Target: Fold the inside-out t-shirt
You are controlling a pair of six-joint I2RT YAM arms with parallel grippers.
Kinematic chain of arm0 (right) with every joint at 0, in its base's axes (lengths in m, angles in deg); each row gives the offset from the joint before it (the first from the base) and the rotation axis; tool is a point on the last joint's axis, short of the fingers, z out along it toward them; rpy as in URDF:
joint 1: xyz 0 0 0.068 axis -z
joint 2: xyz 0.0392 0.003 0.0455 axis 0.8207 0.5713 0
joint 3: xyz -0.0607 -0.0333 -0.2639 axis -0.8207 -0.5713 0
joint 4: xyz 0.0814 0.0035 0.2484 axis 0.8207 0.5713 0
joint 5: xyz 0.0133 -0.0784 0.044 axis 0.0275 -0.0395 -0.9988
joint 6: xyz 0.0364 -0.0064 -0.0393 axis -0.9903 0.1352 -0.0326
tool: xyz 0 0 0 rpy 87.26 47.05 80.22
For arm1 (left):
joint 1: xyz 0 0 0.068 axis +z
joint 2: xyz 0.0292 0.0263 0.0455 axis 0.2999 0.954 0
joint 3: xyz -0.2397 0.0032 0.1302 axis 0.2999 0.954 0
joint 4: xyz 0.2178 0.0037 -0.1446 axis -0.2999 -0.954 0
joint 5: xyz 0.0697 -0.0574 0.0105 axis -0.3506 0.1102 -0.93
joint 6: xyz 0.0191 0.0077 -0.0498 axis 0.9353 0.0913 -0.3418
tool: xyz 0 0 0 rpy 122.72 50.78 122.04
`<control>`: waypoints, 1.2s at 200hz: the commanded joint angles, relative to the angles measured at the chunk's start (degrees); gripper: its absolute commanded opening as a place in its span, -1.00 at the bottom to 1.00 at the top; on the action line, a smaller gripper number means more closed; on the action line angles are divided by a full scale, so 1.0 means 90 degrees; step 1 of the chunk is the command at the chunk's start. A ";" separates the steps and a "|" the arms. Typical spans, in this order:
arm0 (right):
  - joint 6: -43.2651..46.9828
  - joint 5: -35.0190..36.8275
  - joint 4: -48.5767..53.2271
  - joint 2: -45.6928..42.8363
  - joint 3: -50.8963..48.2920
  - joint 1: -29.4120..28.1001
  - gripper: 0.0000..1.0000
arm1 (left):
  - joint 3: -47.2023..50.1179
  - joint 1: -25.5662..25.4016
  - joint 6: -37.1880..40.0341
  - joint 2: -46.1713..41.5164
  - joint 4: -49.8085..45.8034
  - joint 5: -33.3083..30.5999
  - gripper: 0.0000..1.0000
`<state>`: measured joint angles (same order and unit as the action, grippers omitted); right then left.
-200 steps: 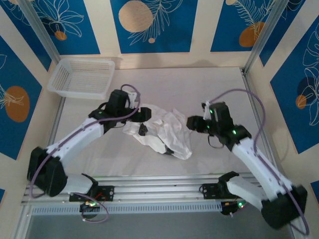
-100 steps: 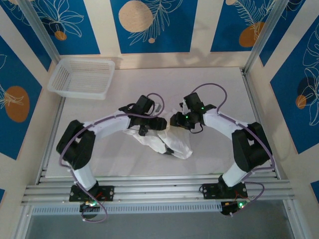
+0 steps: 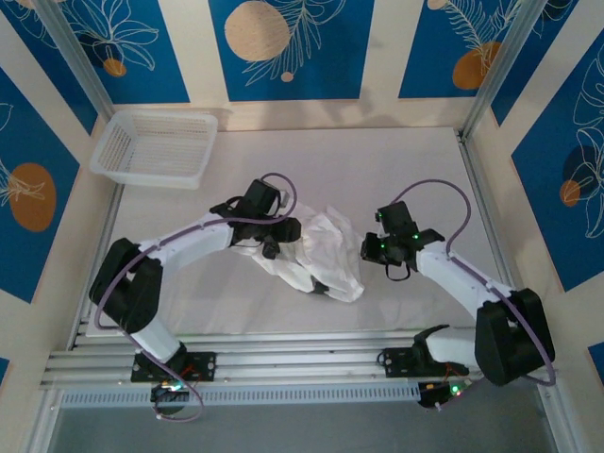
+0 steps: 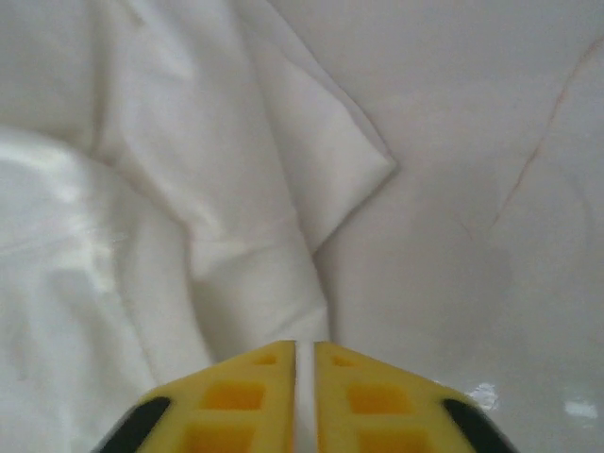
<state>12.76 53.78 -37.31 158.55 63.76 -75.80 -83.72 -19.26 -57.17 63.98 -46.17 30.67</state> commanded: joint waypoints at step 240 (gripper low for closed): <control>0.0970 0.0054 -0.1260 -0.1085 -0.0422 -0.1365 0.11 | -0.0558 0.0565 0.0286 -0.0994 0.0176 0.1807 -1.00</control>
<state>13.11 55.84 -47.26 152.49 55.17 -87.41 -88.86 -13.64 -57.91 55.19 -45.87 42.84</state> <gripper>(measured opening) 0.467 0.042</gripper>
